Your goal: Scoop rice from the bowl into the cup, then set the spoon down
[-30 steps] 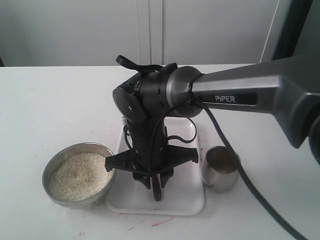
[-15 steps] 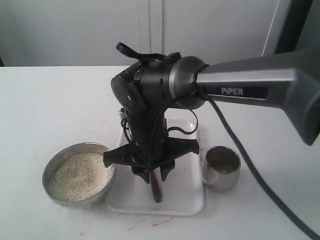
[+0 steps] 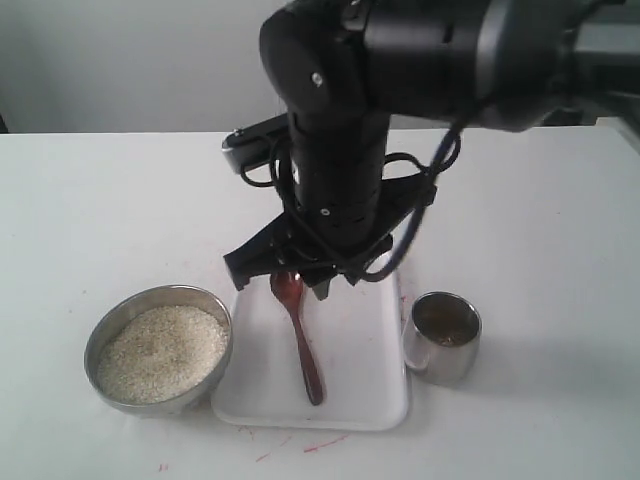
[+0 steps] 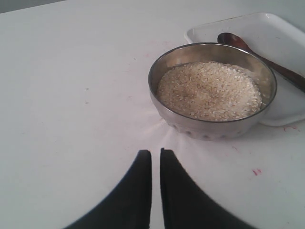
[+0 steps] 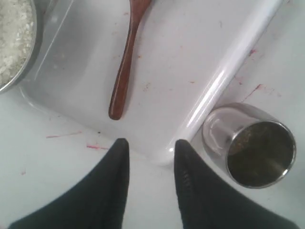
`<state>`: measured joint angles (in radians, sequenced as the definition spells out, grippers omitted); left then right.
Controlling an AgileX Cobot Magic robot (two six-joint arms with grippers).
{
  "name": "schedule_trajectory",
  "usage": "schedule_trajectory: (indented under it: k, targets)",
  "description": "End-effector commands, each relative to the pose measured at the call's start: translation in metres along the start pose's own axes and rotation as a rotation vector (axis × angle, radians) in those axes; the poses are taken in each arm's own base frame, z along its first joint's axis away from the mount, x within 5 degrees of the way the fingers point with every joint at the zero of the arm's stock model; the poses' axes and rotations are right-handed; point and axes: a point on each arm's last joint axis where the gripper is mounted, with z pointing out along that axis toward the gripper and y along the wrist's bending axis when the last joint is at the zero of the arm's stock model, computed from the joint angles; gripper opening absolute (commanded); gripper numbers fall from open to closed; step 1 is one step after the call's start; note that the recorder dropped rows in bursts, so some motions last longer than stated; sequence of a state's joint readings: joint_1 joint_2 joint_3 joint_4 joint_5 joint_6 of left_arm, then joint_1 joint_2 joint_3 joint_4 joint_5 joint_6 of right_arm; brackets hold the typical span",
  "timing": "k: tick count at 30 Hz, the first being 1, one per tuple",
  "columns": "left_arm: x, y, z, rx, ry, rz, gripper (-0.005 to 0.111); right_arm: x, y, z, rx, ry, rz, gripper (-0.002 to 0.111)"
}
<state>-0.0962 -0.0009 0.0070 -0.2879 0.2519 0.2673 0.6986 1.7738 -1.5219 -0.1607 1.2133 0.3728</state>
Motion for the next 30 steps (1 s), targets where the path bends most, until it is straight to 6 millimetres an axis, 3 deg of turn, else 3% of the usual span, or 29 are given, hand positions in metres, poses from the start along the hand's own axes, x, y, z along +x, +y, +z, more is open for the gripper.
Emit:
schedule_trajectory:
  k: [1,12,24,30]
  targets:
    - [-0.002,-0.001,-0.001,0.010,-0.004,-0.011,0.014,0.017,-0.012,-0.028,-0.003,-0.051,-0.032,0.026]
    - [-0.002,-0.001,-0.001,0.010,-0.004,-0.011,0.014,0.085,-0.038,-0.078,-0.068,-0.136,-0.082,0.000]
    - [-0.002,-0.001,-0.001,0.010,-0.004,-0.011,0.014,0.182,-0.069,-0.096,-0.131,-0.225,-0.042,0.000]
    - [-0.002,-0.001,-0.001,0.010,-0.004,-0.011,0.014,0.216,-0.072,-0.105,-0.245,-0.279,-0.019,0.000]
